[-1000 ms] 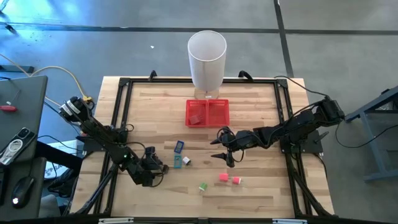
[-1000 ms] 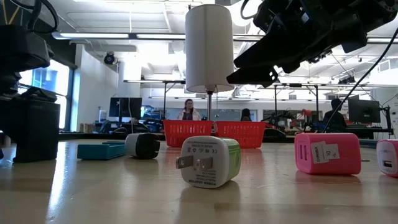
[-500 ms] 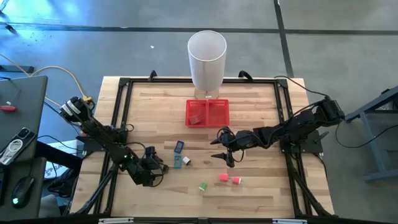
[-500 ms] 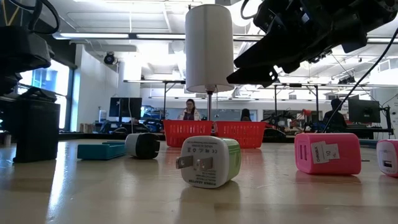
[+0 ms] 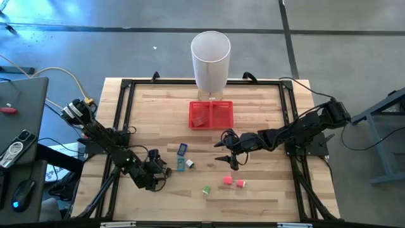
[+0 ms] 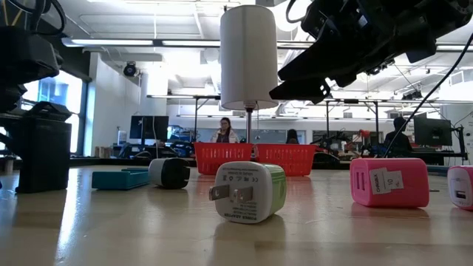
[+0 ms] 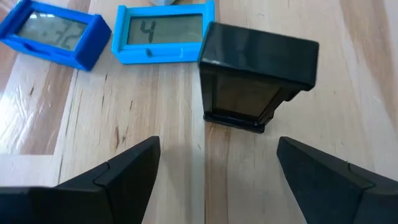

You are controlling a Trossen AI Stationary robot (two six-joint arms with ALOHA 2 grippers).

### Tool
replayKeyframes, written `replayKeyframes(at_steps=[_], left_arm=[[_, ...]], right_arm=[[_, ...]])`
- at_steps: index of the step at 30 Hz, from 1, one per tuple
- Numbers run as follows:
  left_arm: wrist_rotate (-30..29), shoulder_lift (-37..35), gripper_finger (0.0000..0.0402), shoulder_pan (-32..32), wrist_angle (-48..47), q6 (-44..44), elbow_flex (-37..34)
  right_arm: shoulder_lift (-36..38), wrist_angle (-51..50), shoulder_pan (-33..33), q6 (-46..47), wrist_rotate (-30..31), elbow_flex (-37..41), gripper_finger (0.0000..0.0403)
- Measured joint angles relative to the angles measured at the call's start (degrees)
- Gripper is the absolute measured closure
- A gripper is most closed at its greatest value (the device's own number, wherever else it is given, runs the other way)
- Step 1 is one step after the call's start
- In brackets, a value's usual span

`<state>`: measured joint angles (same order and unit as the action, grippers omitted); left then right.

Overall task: Pick & Place Office items
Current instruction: Put the black digital clock into the right red bin

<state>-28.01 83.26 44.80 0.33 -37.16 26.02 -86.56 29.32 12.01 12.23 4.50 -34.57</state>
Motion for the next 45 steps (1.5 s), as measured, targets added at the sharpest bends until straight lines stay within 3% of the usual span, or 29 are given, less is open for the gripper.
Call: replayKeyframes(at_steps=[20, 31, 45], left_arm=[[0.0, 0.0, 0.0081, 0.0, -0.2, -0.1, 0.0], [0.0, 0.0, 0.0082, 0.0, 1.6, 7.1, 0.0], [-0.3, 0.0, 0.0082, -0.1, 3.5, 7.4, 0.0]], right_arm=[[0.0, 0.0, 0.0, 0.1, -0.2, 0.0, 0.0133], [0.0, -0.5, 0.0, 1.4, -0.1, 0.0, 0.0133], [0.0, -0.5, 0.0, 1.7, 0.0, 0.0, 0.0133]])
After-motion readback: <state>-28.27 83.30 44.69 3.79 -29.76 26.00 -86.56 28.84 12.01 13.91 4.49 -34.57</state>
